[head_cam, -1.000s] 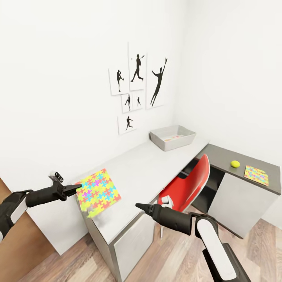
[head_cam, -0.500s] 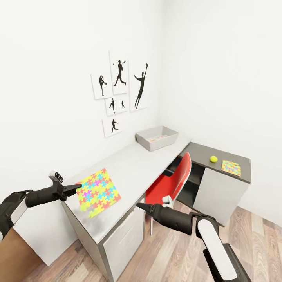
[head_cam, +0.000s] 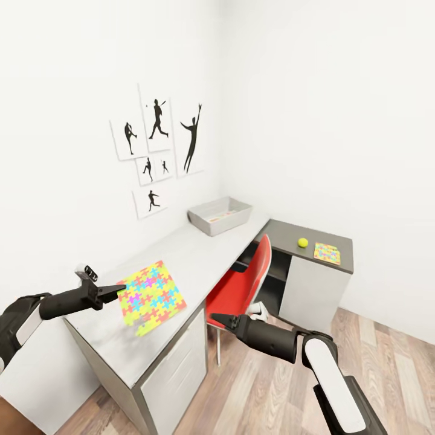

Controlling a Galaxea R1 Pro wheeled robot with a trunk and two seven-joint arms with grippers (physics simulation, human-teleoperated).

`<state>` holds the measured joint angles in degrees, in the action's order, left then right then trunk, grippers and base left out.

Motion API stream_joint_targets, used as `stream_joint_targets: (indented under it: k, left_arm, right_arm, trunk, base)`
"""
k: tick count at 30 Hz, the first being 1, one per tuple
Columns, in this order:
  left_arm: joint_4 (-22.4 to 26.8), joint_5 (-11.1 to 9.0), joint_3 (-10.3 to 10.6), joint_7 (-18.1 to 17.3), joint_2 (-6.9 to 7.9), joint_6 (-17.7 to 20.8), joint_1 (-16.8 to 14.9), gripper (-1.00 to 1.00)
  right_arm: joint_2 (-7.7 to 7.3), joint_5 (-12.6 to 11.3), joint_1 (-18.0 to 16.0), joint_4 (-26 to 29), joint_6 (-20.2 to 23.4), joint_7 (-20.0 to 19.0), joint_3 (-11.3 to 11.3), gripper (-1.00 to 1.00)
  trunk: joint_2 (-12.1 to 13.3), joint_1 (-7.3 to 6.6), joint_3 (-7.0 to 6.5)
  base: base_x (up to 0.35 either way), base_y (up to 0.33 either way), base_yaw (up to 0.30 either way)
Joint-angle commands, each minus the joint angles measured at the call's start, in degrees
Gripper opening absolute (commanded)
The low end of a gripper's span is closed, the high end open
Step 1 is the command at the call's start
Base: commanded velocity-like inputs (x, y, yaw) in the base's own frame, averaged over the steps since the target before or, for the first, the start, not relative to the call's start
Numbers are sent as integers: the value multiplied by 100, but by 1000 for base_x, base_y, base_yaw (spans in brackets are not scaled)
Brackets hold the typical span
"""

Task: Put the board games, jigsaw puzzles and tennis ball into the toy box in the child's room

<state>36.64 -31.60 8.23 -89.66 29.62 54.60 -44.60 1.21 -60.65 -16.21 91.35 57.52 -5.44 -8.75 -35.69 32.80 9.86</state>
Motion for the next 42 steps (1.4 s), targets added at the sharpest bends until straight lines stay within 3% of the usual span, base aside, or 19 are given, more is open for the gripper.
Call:
stream_joint_targets:
  k: [1, 32, 42]
  left_arm:
    - [-7, -13, 29, -34, 9, 60, -5, -100]
    - [-51, -13, 19, -34, 43, 51, -5, -100]
    - [-51, -16, 20, -34, 42, 48, -5, -100]
  right_arm:
    - [3, 62, -7, 0, 23, -57, 5, 100]
    - [2, 62, -5, -3, 23, -61, 145, 100]
    - [2, 62, -5, -3, 17, -61, 150, 100]
  trunk:
    - [33, -20, -14]
    - [1277, -701, -732]
    - [1277, -701, -768]
  base:
    - [0, 0, -245]
    - [0, 0, -246]
    - [0, 0, -173]
